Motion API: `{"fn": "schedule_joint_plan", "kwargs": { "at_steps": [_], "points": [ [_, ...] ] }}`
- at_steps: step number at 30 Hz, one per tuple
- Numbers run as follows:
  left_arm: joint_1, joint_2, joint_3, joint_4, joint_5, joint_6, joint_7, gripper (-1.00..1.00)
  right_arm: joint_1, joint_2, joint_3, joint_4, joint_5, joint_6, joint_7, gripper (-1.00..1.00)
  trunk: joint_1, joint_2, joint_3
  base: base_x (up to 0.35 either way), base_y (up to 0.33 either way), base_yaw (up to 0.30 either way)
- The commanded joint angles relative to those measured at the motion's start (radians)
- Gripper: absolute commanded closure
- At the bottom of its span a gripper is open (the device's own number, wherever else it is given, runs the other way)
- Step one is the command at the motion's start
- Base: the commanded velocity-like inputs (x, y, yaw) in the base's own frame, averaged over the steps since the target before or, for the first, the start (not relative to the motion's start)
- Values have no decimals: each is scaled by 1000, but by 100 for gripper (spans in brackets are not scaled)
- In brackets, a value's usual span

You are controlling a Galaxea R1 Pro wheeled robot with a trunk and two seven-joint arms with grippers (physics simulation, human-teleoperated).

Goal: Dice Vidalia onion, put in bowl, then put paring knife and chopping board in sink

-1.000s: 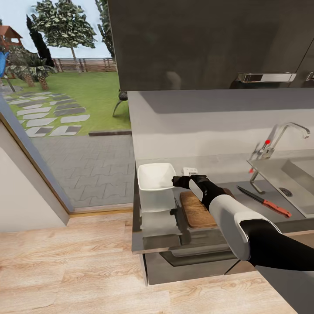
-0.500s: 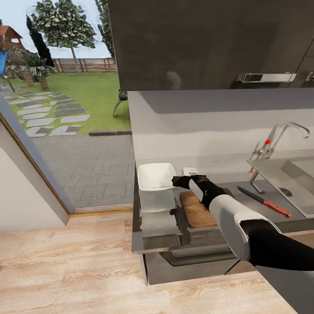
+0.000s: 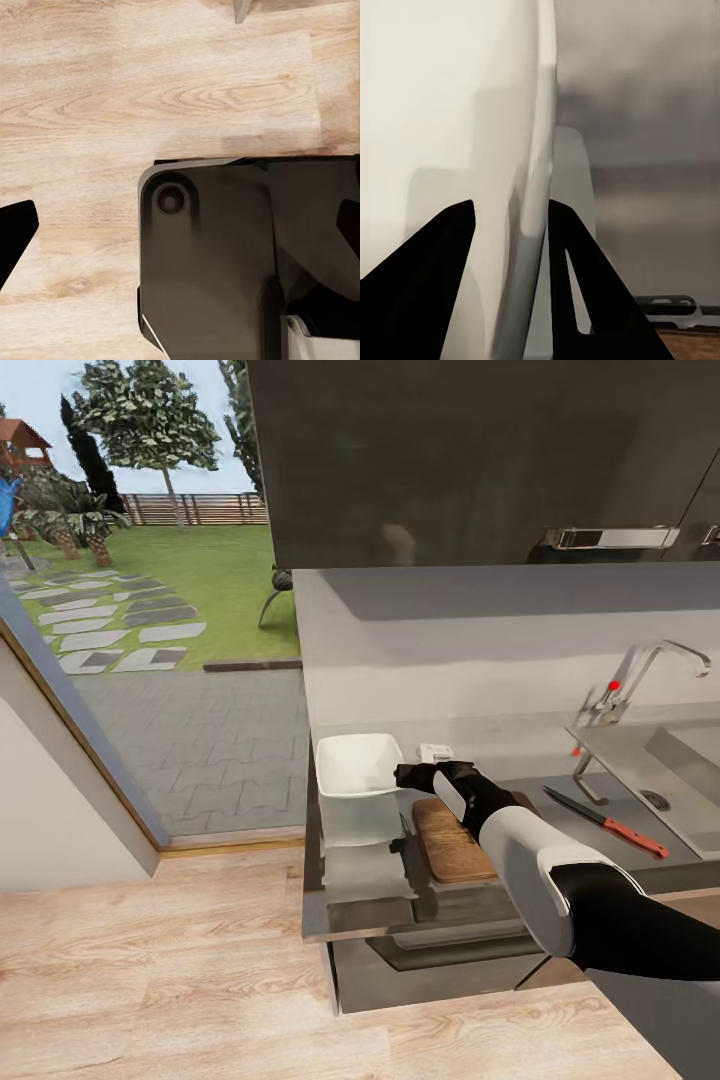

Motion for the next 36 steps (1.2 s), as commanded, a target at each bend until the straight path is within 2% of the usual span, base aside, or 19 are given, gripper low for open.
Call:
{"fn": "schedule_joint_plan", "kwargs": {
  "at_steps": [1, 36],
  "points": [
    [0, 2, -7, -1, 9, -2, 8, -100, -1, 0, 0, -2, -11, 6, -1, -100, 1, -2, -2, 0, 0, 0],
    [0, 2, -7, -1, 9, -2, 8, -100, -1, 1, 1, -2, -13, 7, -4, -100, 1, -2, -2, 0, 0, 0]
  ]
}}
